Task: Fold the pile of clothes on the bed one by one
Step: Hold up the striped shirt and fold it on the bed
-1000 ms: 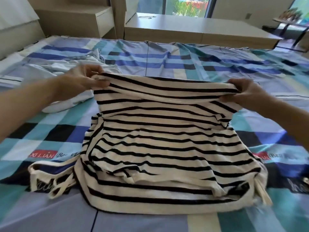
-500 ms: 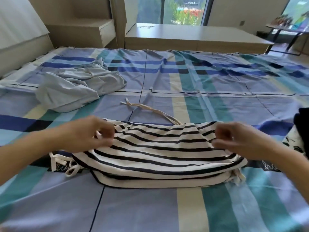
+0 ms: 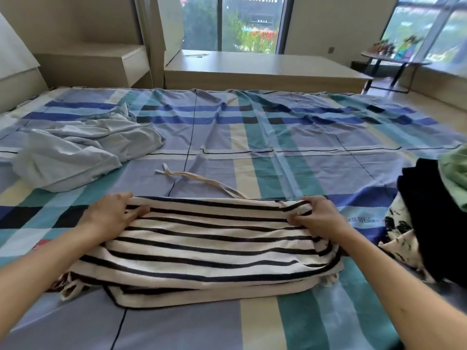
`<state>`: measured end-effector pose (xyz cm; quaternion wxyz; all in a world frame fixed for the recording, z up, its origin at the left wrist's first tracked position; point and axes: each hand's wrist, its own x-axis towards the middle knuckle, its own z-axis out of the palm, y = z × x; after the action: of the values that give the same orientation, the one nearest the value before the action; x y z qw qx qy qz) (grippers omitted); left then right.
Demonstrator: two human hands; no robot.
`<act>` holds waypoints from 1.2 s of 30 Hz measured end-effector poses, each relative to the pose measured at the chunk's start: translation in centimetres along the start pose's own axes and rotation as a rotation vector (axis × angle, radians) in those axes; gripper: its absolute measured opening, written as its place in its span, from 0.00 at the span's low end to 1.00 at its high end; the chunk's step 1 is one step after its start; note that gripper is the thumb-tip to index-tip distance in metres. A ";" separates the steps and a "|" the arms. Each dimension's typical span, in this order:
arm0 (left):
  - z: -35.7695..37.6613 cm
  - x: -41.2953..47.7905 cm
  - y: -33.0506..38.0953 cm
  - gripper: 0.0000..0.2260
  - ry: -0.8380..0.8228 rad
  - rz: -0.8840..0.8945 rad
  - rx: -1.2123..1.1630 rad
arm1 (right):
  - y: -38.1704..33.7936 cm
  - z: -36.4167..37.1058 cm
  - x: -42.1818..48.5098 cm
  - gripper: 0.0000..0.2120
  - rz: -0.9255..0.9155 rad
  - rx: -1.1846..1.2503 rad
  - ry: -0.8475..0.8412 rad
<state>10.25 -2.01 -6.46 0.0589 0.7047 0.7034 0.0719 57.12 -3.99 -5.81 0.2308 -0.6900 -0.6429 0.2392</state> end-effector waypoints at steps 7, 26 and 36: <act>1.2 -0.3 2.3 0.35 0.021 -0.142 0.469 | -0.7 -0.4 1.3 0.41 0.204 -0.145 -0.059; 3.9 -7.4 17.3 0.44 -0.371 0.400 -0.238 | -2.5 -2.8 -1.5 0.30 0.191 0.363 -0.306; -4.1 -6.3 19.5 0.26 -0.574 -0.134 -1.580 | -9.9 0.2 -5.6 0.32 -0.201 0.929 -0.739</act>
<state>28.63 -8.45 1.04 0.7152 0.4040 0.4445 0.3573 49.05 -8.90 0.42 0.2909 -0.3239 -0.5710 0.6961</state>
